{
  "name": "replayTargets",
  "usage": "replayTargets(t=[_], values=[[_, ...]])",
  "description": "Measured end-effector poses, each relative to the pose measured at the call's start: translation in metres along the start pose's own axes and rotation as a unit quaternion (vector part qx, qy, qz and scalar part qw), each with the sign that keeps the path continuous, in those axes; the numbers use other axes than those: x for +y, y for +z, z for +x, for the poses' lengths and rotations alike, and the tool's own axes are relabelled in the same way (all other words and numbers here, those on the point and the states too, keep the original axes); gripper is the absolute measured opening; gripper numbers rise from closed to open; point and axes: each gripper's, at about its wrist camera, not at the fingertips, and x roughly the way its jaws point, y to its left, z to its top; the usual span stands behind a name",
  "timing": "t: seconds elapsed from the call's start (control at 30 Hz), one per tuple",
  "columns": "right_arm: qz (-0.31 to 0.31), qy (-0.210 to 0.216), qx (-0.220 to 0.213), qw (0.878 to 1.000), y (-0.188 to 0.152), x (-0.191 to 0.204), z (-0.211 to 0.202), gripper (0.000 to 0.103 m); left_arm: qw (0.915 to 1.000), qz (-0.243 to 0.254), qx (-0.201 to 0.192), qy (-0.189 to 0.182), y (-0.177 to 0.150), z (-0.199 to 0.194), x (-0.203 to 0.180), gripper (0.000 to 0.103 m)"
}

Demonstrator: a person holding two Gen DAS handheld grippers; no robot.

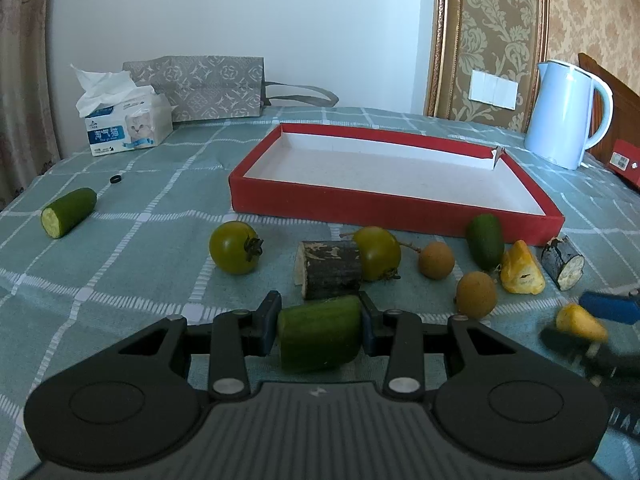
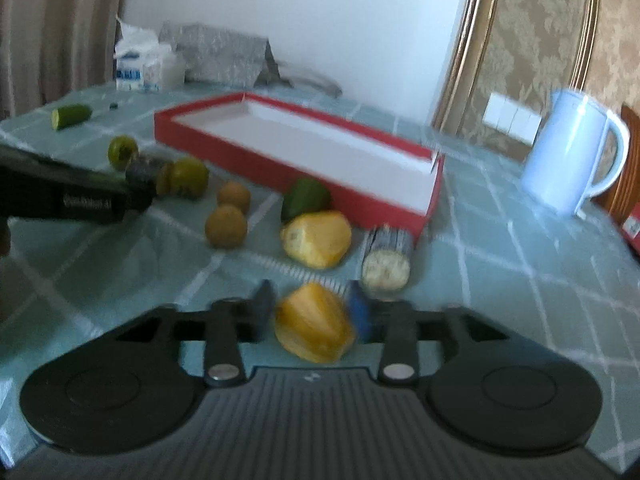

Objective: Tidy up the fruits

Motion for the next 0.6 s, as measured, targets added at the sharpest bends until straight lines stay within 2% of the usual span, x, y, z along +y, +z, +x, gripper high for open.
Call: replayTargets(t=[0.03, 0.07, 0.1, 0.17, 0.2, 0.37, 0.43, 0.5, 0.6], values=[[0.007, -0.006, -0.003, 1.0, -0.001, -0.002, 0.0, 0.066, 1.0, -0.001, 0.0, -0.001, 0.0, 0.0, 0.0, 0.039], [0.013, -0.014, -0.001, 1.0, -0.002, -0.005, 0.0, 0.069, 1.0, 0.0, 0.0, -0.001, 0.0, 0.0, 0.001, 0.039], [0.023, -0.013, 0.001, 1.0, -0.003, -0.01, 0.001, 0.068, 1.0, -0.001, 0.0, -0.001, 0.0, 0.0, 0.001, 0.039], [0.051, 0.015, 0.004, 0.999, -0.004, -0.017, 0.002, 0.044, 1.0, -0.002, 0.0, -0.001, 0.0, 0.0, 0.001, 0.039], [0.065, 0.036, 0.004, 0.997, -0.005, -0.02, 0.001, 0.041, 1.0, -0.002, 0.001, -0.002, 0.0, 0.0, 0.001, 0.038], [0.035, 0.017, -0.013, 0.999, -0.007, -0.008, -0.003, 0.037, 1.0, -0.001, 0.0, -0.002, -0.001, -0.001, 0.001, 0.038], [0.044, 0.022, -0.025, 0.998, -0.005, -0.012, -0.006, 0.029, 1.0, -0.001, -0.001, -0.002, -0.001, -0.001, 0.001, 0.038], [0.051, 0.024, -0.036, 0.998, -0.001, -0.016, -0.01, 0.025, 1.0, 0.001, -0.002, 0.001, -0.001, -0.001, 0.001, 0.038], [0.027, 0.023, -0.022, 0.999, 0.003, -0.013, -0.007, 0.025, 1.0, 0.005, -0.002, 0.001, -0.001, -0.001, 0.0, 0.039]])
